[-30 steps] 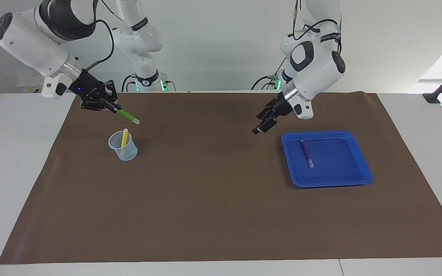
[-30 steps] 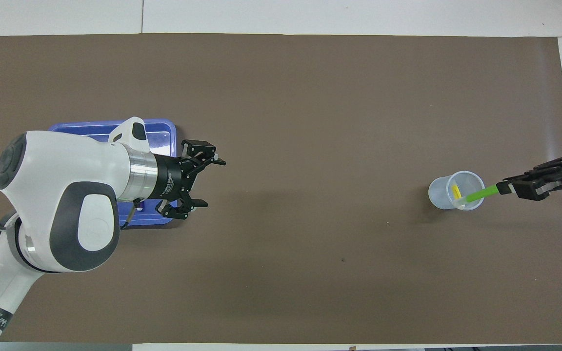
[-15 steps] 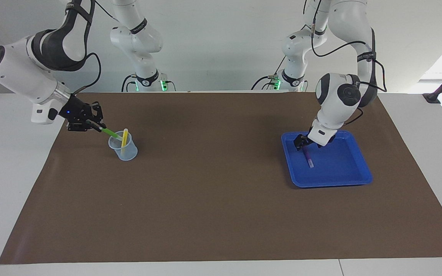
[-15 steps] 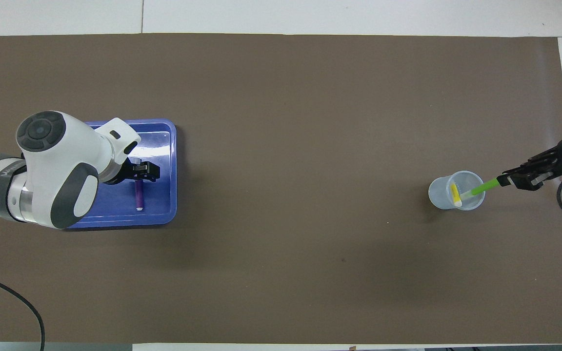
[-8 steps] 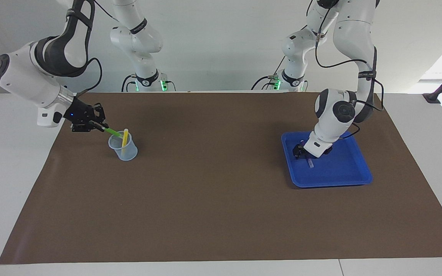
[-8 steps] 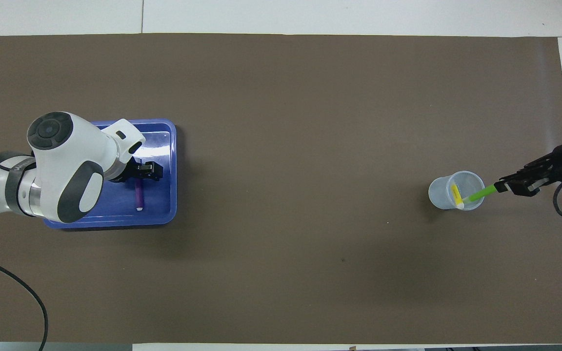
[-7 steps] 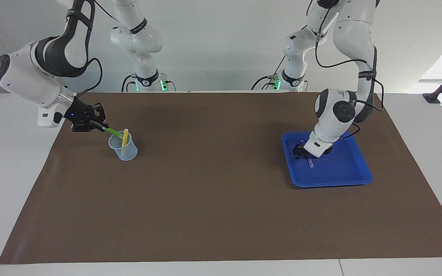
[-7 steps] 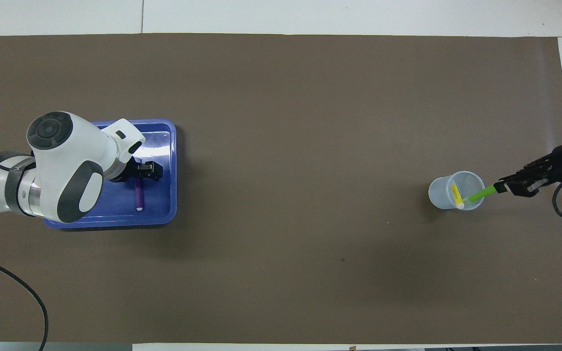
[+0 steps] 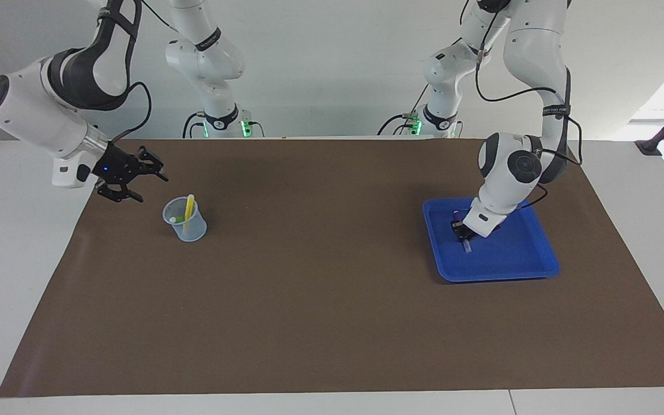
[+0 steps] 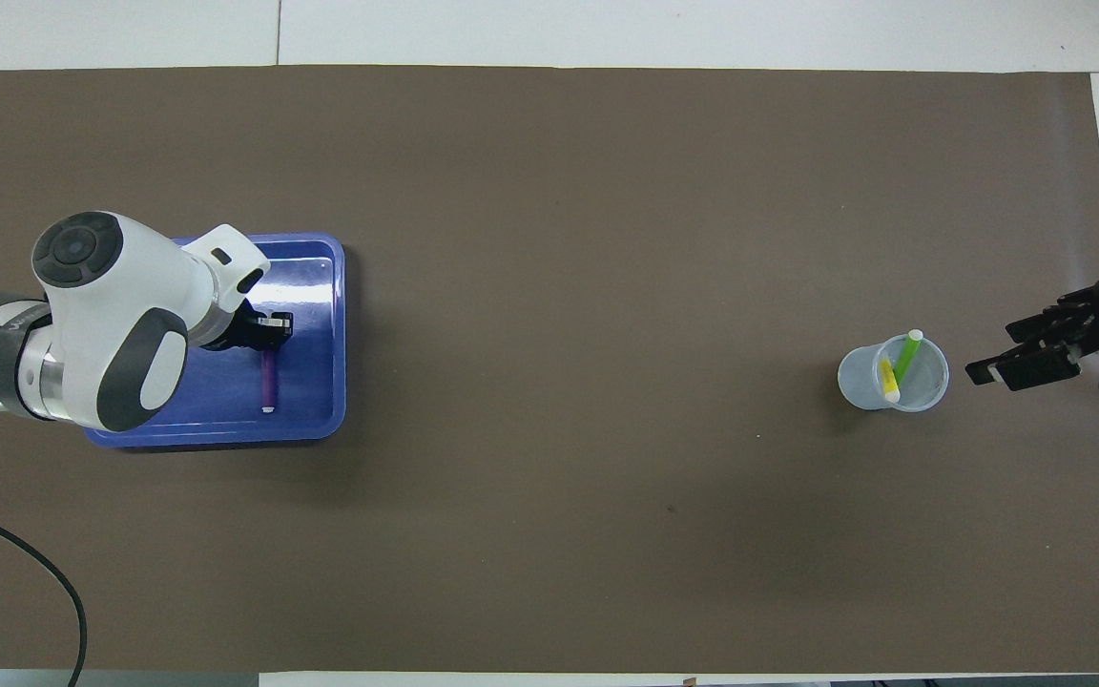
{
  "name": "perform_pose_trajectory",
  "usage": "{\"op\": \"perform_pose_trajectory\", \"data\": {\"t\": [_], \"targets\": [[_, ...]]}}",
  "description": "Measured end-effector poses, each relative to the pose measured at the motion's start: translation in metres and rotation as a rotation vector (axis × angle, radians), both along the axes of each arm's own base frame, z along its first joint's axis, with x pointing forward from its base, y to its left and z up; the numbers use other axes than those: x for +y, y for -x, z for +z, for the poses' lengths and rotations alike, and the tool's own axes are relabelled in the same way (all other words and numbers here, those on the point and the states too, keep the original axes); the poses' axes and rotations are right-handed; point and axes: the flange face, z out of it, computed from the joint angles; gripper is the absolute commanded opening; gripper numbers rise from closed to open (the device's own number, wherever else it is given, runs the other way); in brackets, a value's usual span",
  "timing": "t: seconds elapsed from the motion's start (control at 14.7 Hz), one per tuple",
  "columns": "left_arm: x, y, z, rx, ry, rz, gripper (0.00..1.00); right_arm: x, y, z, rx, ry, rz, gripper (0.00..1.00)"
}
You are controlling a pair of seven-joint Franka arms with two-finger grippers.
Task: Transfer and insert pens with both arms
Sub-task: 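Lift the purple pen with the left gripper toward the right gripper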
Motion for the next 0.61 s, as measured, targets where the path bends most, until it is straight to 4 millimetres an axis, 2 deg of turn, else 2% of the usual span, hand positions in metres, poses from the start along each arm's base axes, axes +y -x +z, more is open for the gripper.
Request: {"op": "perform_pose_trajectory", "data": {"t": [0.14, 0.27, 0.41, 0.61], "targets": [[0.000, 0.000, 0.000, 0.001, 0.000, 0.000, 0.00, 0.017, -0.004, 0.008, -0.001, -0.076, -0.039, 1.00], [0.001, -0.001, 0.001, 0.005, -0.002, 0.002, 0.00, 0.044, -0.009, 0.011, 0.035, -0.133, -0.117, 1.00], [0.005, -0.003, 0.006, 0.024, -0.009, 0.015, 0.00, 0.084, -0.014, 0.014, 0.100, -0.174, -0.202, 1.00], [0.010, -0.015, 0.030, 0.060, 0.034, 0.123, 0.00, 0.144, -0.019, 0.021, 0.183, -0.217, -0.339, 1.00]]}}
